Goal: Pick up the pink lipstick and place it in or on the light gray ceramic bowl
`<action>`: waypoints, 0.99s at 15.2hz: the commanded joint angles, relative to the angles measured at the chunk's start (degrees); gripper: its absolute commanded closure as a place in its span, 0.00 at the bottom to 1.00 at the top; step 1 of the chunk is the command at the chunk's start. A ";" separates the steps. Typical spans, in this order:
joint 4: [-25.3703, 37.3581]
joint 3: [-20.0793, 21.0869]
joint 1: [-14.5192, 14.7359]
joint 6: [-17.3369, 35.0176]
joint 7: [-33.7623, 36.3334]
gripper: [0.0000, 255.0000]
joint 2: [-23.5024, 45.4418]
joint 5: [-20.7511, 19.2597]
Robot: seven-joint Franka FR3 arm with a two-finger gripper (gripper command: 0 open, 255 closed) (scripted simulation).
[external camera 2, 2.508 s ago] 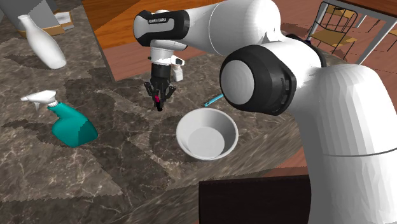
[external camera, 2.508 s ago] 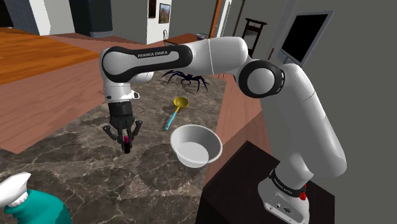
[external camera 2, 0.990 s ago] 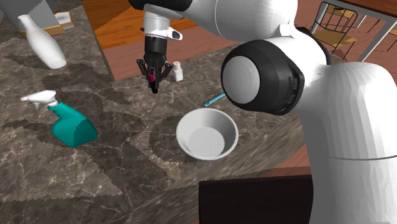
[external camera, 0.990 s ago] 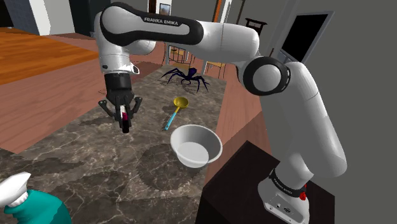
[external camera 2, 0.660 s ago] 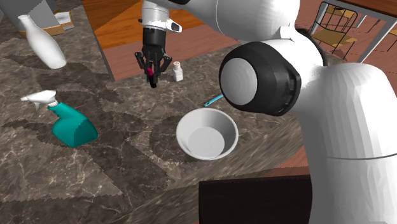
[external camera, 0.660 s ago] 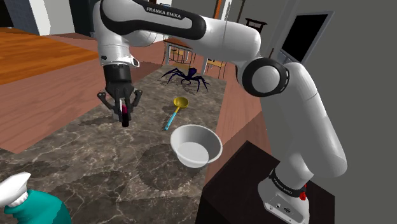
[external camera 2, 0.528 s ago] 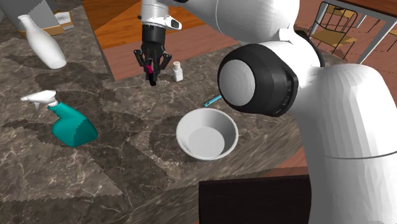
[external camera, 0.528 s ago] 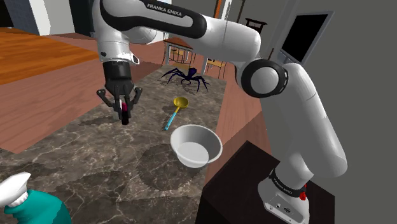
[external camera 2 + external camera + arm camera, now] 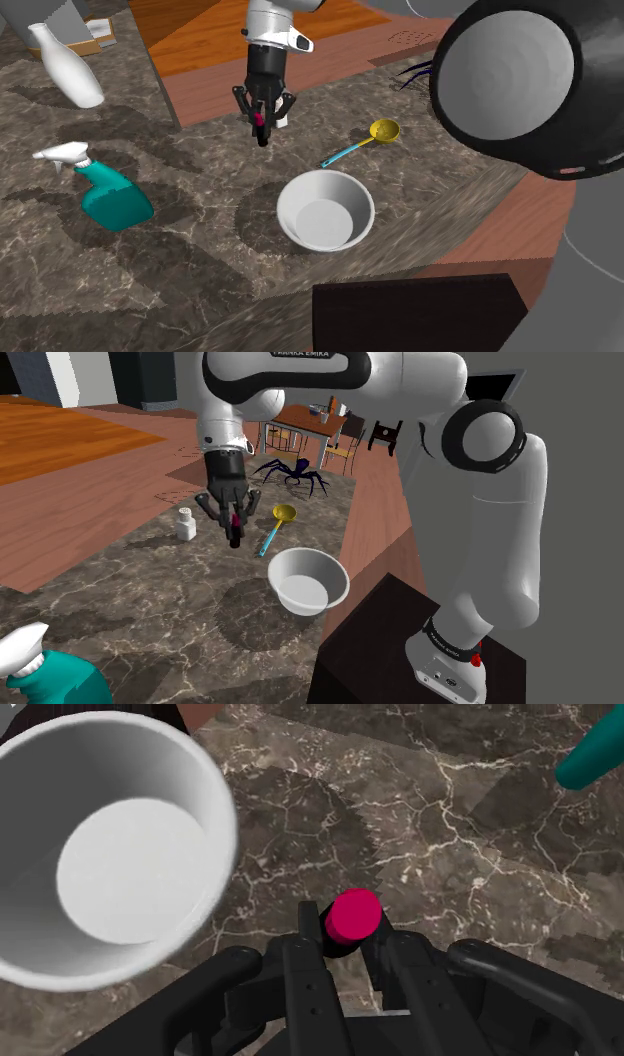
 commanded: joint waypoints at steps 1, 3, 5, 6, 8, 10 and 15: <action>-8.51 -0.10 -1.75 2.32 -2.25 1.00 -5.73 1.12; -15.16 -0.38 -3.18 3.65 -4.42 1.00 -10.59 2.05; -21.20 -0.78 -4.43 4.59 -6.59 1.00 -15.22 2.88; -24.03 -1.03 -4.99 4.94 -7.68 1.00 -17.47 3.24; -29.39 -1.63 -5.99 5.41 -9.84 1.00 -21.86 3.87; -34.40 -2.37 -6.86 5.63 -11.98 1.00 -26.12 4.33; -41.47 -3.42 -7.75 7.04 -15.02 1.00 -31.04 4.59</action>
